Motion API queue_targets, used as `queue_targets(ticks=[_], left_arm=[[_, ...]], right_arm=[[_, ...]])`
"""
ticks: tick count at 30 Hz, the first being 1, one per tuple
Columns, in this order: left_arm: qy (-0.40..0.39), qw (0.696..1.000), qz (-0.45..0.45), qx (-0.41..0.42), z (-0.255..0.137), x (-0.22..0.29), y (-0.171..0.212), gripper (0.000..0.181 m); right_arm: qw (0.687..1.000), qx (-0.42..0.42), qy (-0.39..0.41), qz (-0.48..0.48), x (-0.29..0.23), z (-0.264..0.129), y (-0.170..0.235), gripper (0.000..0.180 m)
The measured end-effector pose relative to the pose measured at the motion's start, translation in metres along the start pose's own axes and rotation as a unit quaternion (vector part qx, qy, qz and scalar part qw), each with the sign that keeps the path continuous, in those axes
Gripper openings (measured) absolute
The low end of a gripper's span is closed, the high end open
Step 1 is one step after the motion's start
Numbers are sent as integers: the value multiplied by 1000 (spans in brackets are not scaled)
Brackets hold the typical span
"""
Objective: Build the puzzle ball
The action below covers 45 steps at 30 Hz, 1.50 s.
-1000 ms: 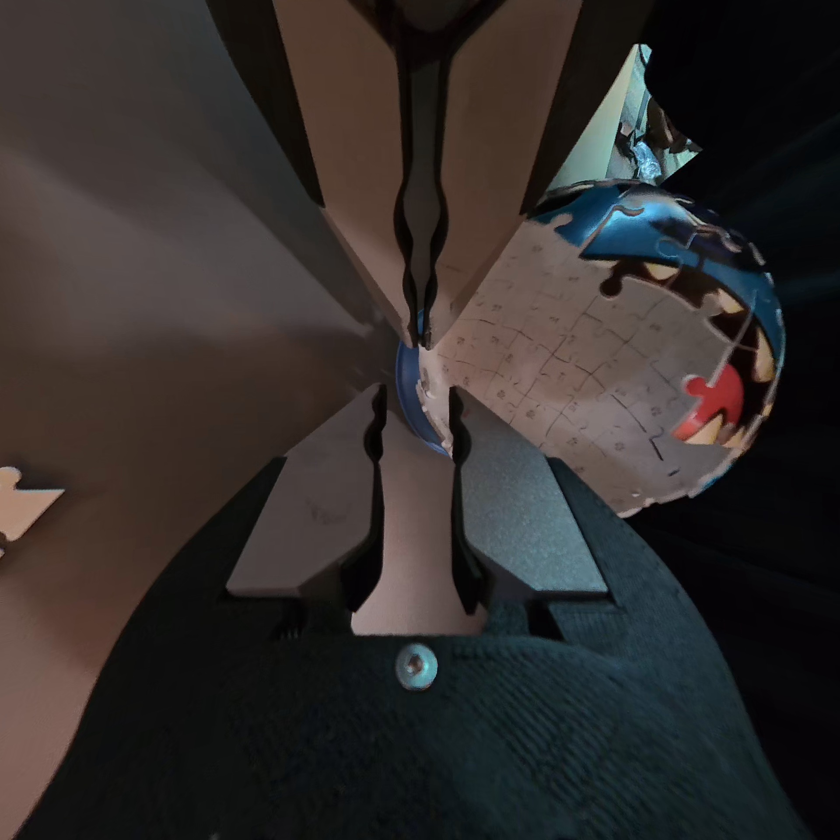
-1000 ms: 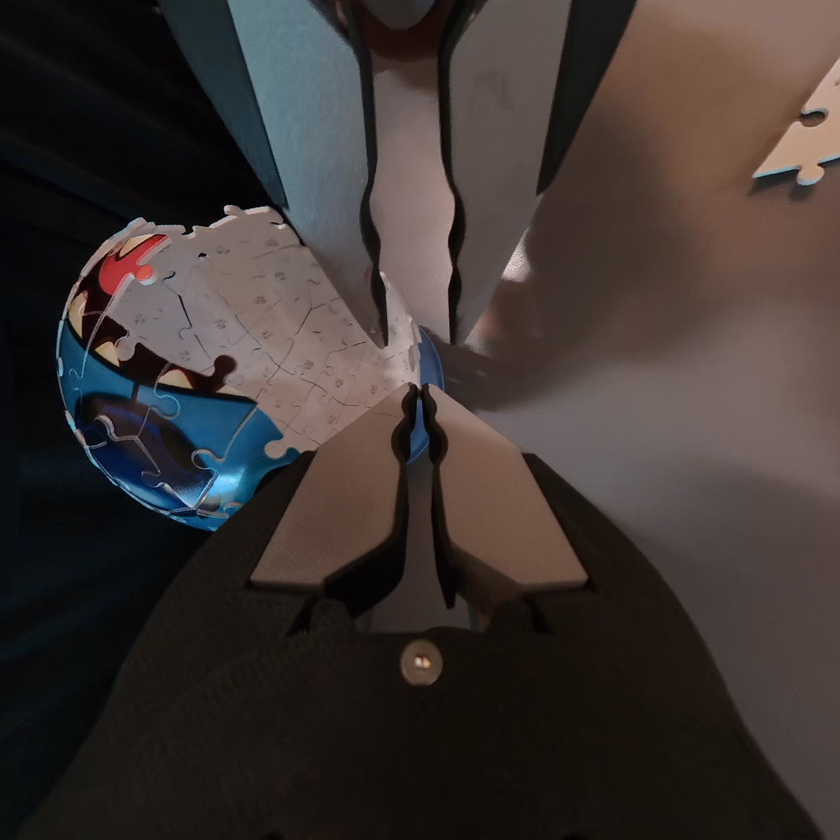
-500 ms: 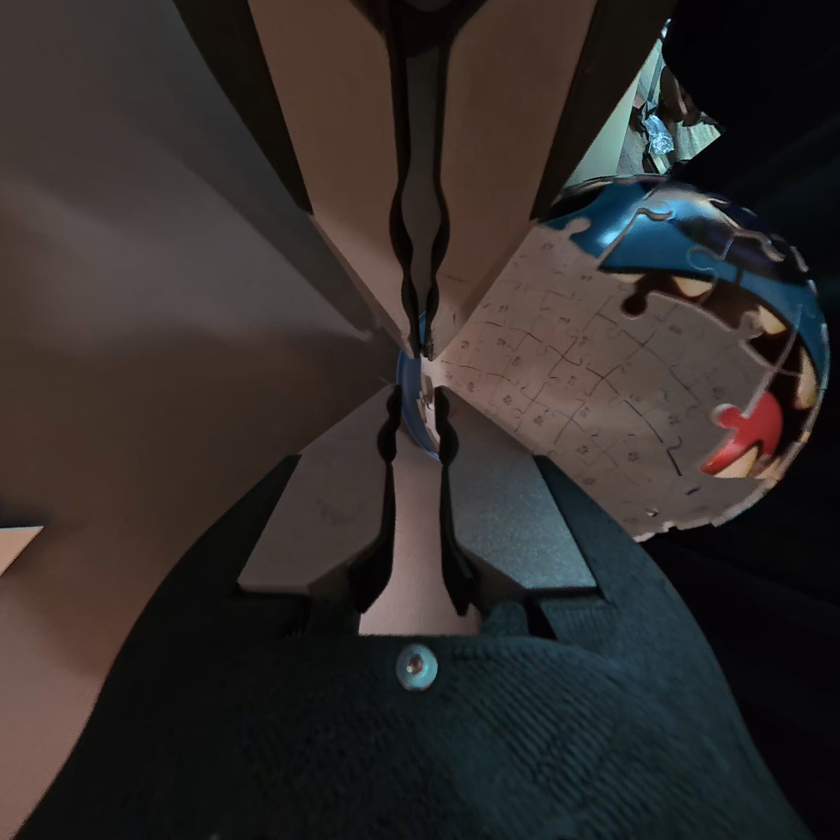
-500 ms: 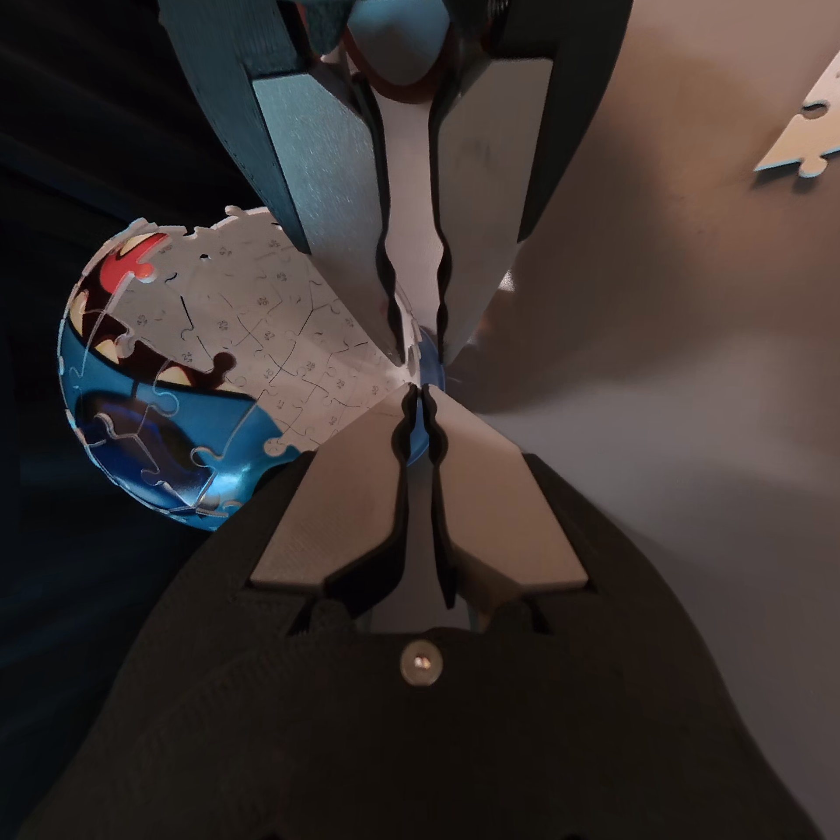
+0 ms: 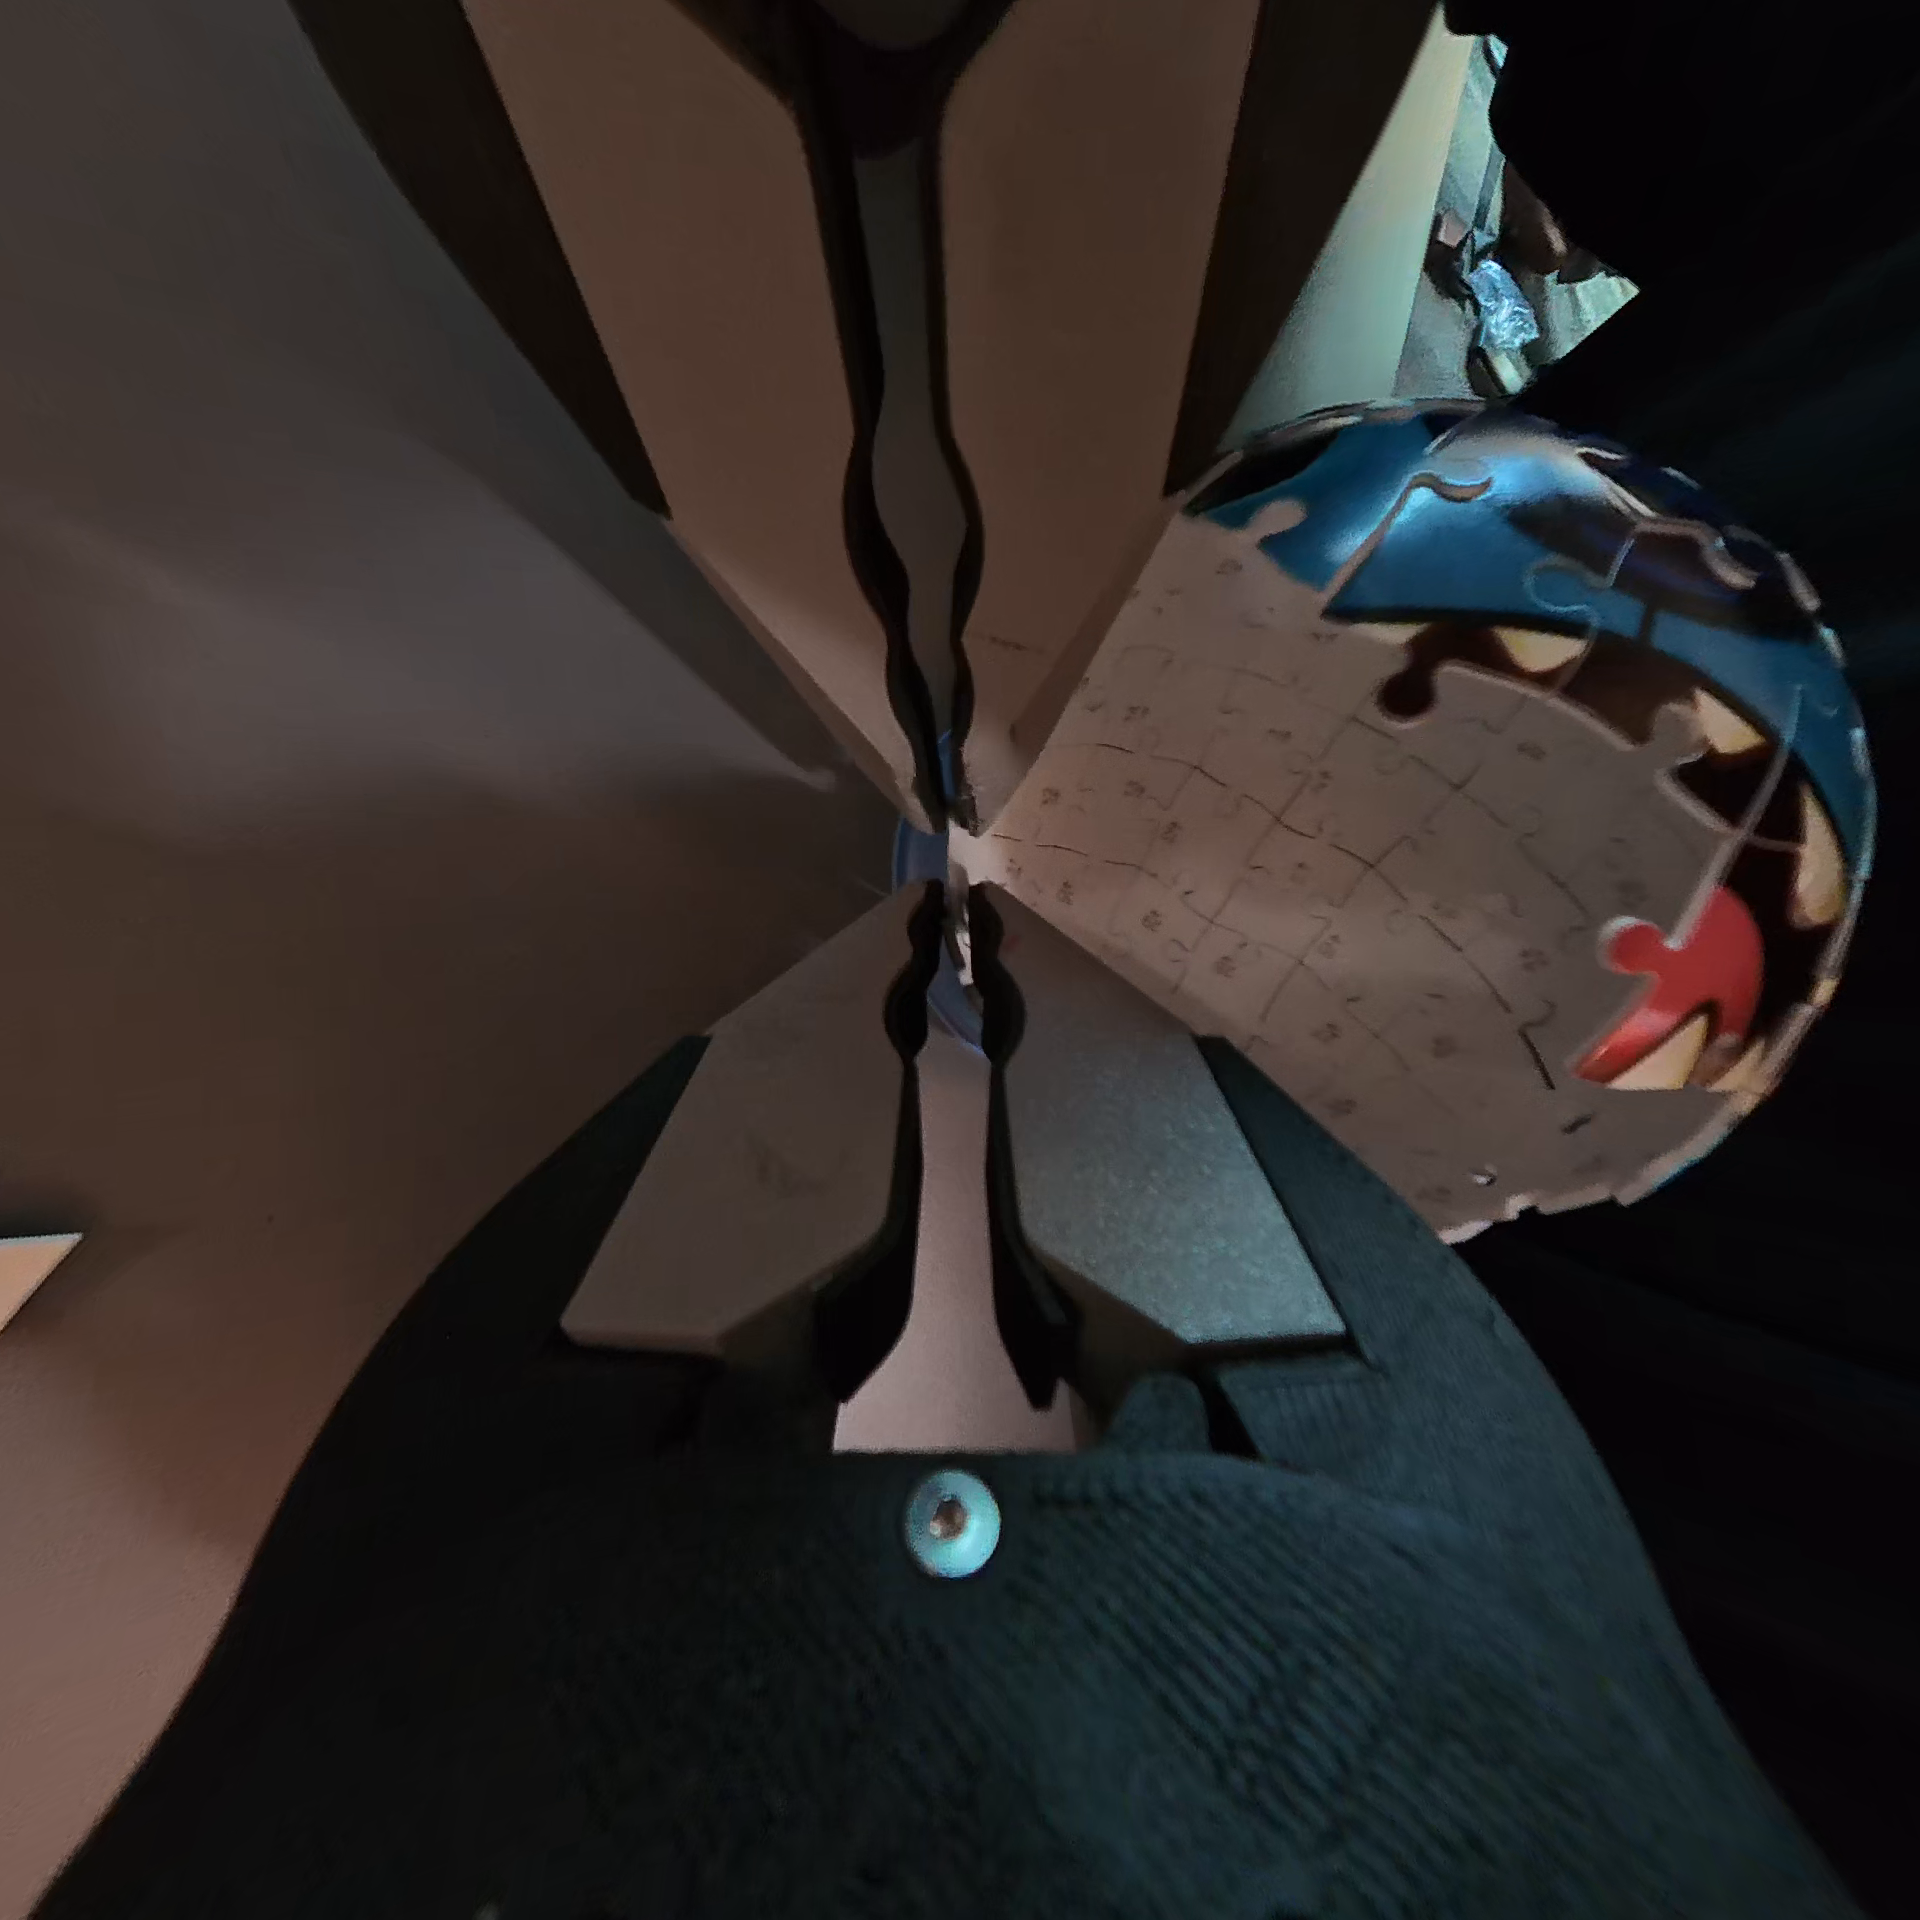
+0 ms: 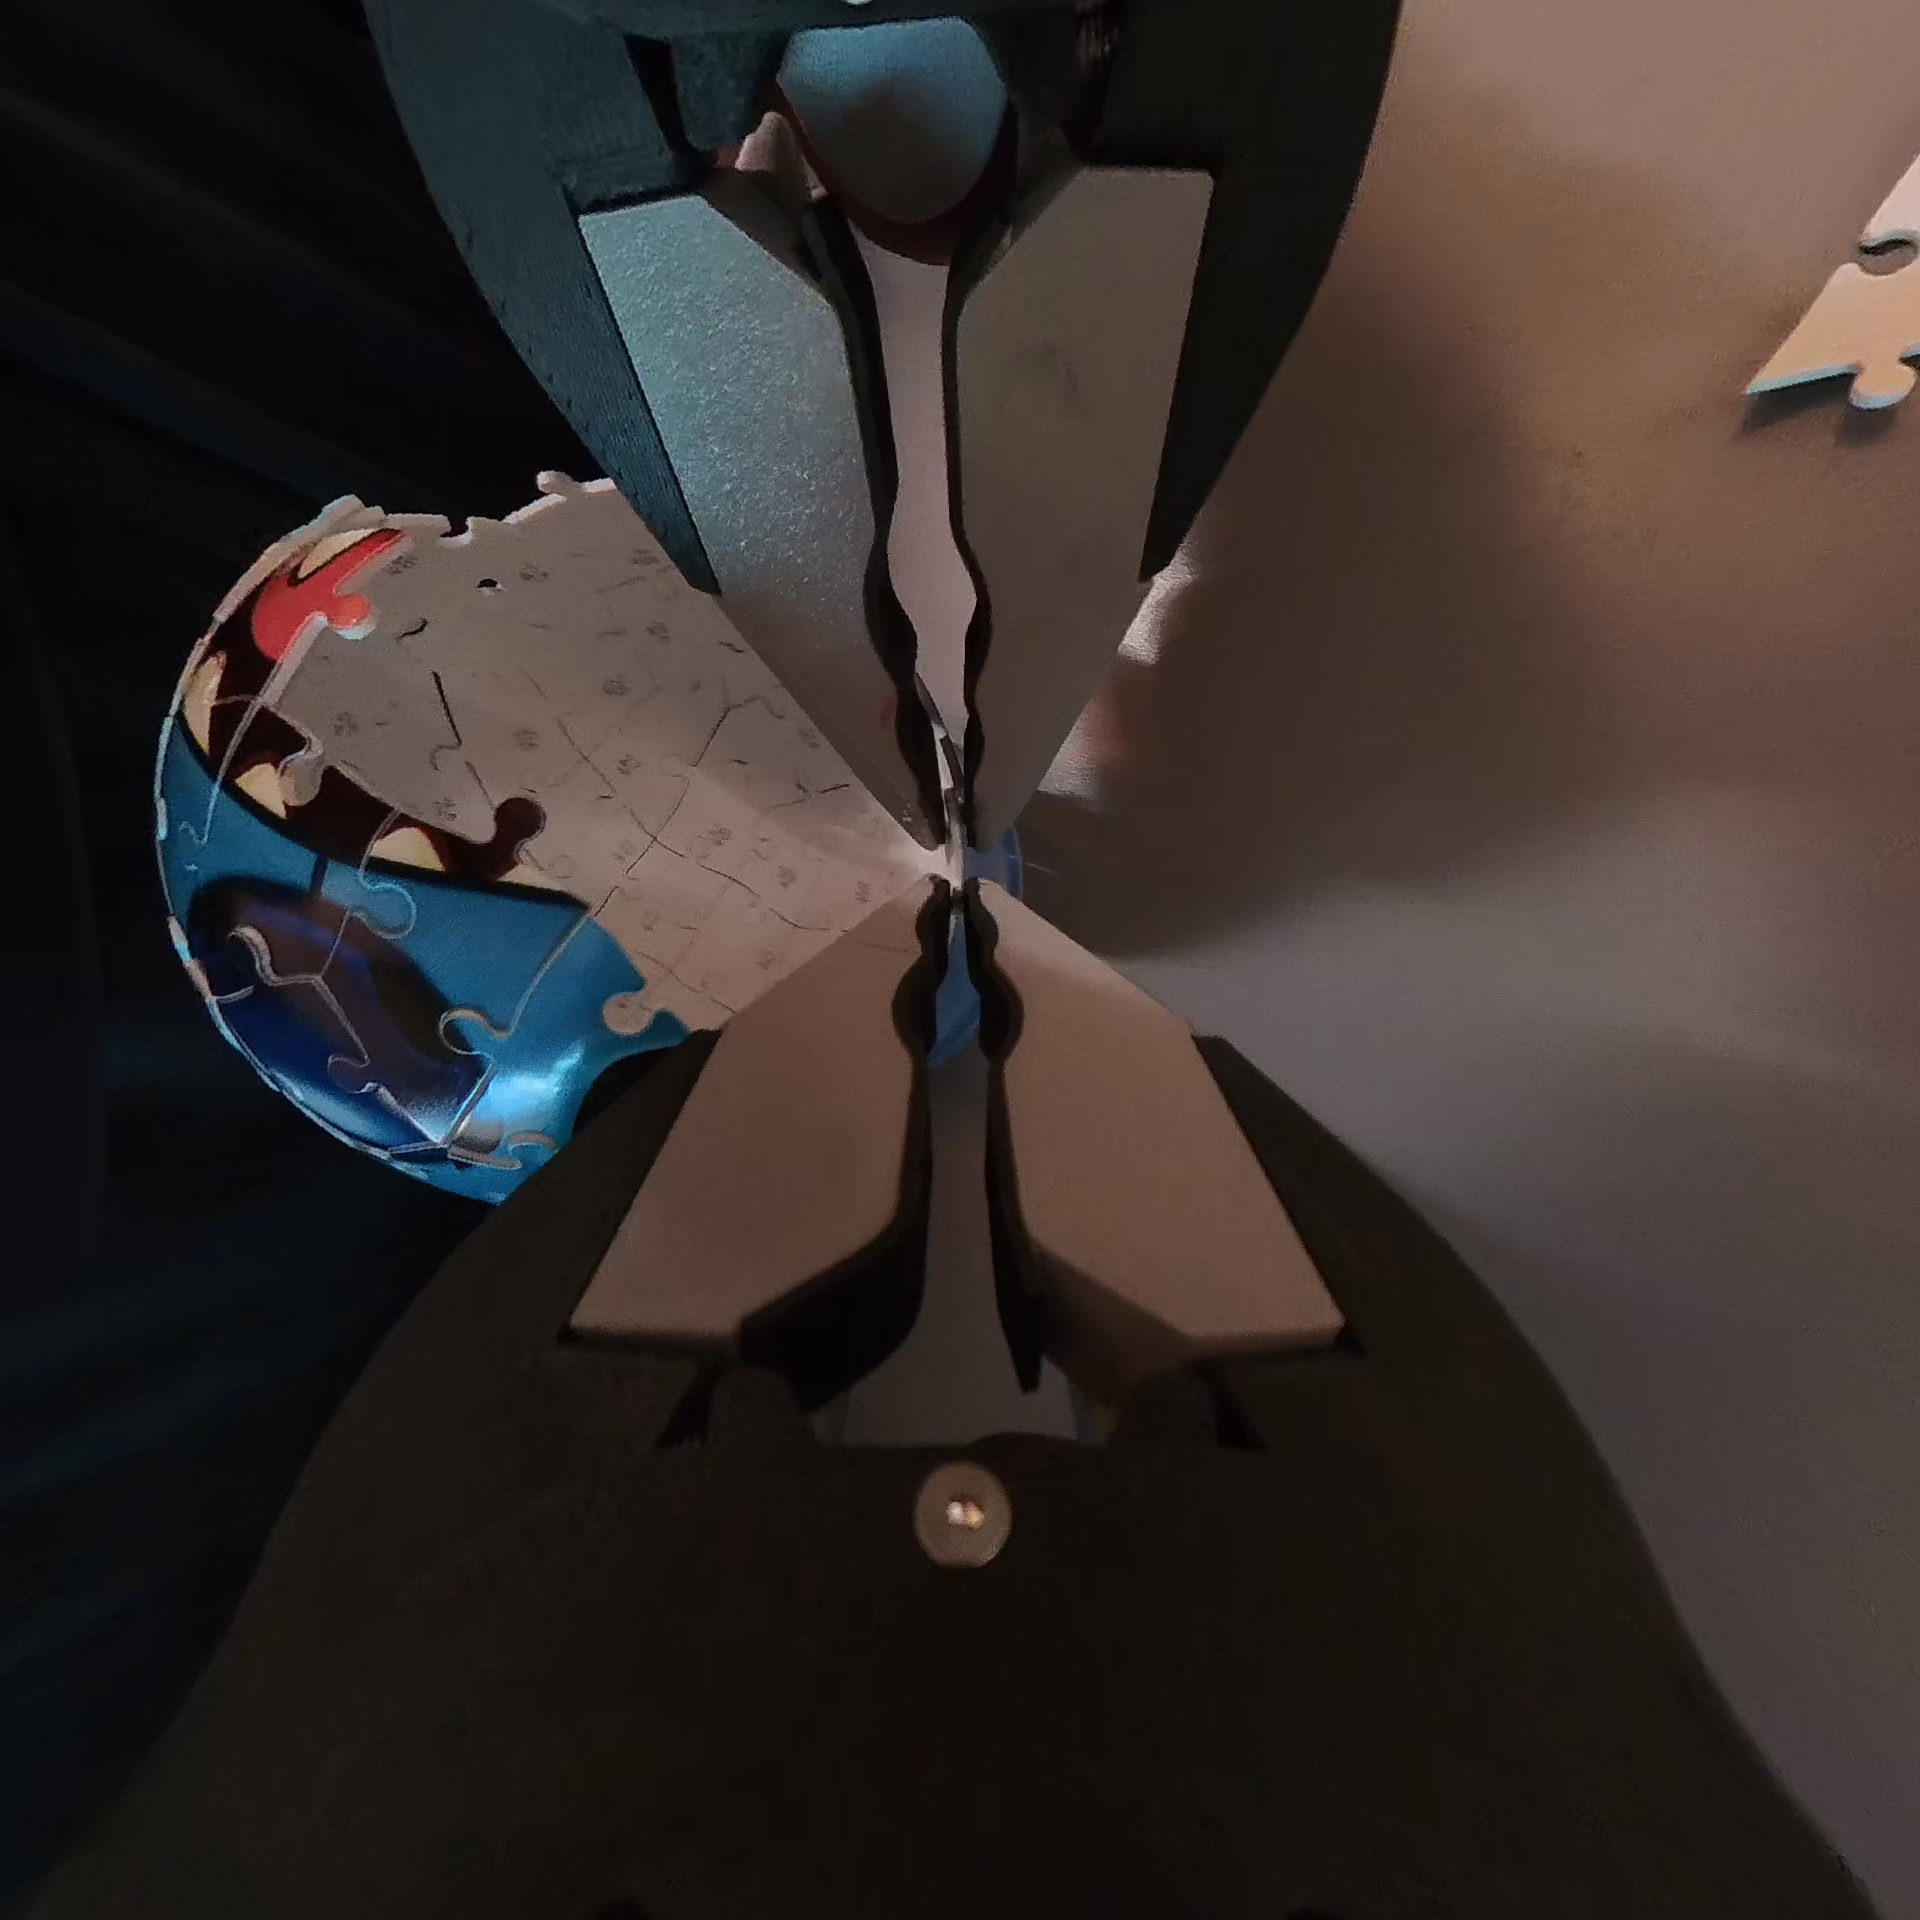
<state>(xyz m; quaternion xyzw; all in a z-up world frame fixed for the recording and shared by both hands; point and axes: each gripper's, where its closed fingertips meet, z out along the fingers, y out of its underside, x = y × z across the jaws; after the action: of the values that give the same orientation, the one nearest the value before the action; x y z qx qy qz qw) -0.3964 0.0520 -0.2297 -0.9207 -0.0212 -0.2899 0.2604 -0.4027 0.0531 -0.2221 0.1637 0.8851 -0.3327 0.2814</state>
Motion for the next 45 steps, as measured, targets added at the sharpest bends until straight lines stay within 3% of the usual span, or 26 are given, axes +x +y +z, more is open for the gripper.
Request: queue_targets(ticks=[8,14,24,45], left_arm=[[1,1000,4,1,-1,0,0,2],[0,1000,8,-6,-1,0,1,2],[-10,1000,7,-1,-3,-2,0,2],[-25,999,18,-11,-3,-1,1,2]], right_arm=[[999,17,-34,-5,1,-4,-5,8],[999,-14,-41,-19,-1,6,2,0],[999,-14,-19,-37,2,6,1,0],[995,-74,-70,2,-2,17,12,1]])
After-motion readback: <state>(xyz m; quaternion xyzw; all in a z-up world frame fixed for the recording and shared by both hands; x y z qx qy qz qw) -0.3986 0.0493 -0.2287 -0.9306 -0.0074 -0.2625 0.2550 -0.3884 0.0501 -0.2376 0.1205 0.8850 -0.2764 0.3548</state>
